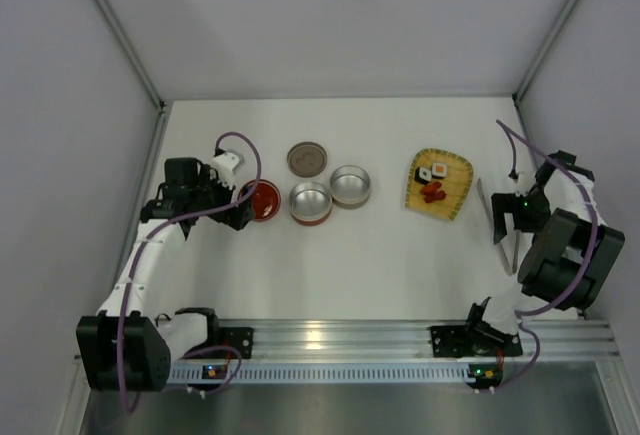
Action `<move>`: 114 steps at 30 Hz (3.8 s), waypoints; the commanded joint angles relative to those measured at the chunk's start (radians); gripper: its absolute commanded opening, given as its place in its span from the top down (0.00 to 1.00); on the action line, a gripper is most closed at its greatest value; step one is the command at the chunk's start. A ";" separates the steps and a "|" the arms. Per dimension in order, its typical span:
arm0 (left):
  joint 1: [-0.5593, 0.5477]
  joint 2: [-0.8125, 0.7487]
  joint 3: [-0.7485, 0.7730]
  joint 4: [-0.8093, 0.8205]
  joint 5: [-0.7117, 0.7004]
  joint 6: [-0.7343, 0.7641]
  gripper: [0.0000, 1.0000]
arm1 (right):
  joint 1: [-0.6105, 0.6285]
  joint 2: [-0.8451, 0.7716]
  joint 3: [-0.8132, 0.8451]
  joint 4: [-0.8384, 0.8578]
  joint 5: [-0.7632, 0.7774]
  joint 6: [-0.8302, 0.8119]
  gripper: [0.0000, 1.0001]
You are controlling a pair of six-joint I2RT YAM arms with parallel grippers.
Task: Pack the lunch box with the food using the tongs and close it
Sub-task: Pick up the clamp at the center of the board, then pick up the fake food from the plate.
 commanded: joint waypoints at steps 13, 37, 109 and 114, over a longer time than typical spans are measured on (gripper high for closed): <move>0.004 0.044 -0.005 0.100 0.002 0.020 0.02 | 0.038 0.136 -0.082 0.282 0.062 0.073 0.01; 0.004 0.129 -0.002 0.146 0.033 -0.011 0.02 | 0.097 0.255 -0.030 0.424 -0.035 0.156 0.10; 0.005 0.136 0.133 -0.053 0.172 0.000 0.02 | 0.184 -0.181 0.285 -0.245 -0.404 -0.418 0.54; 0.005 0.146 0.141 -0.056 0.187 0.001 0.02 | 0.198 -0.155 0.289 -0.224 -0.371 -0.432 0.54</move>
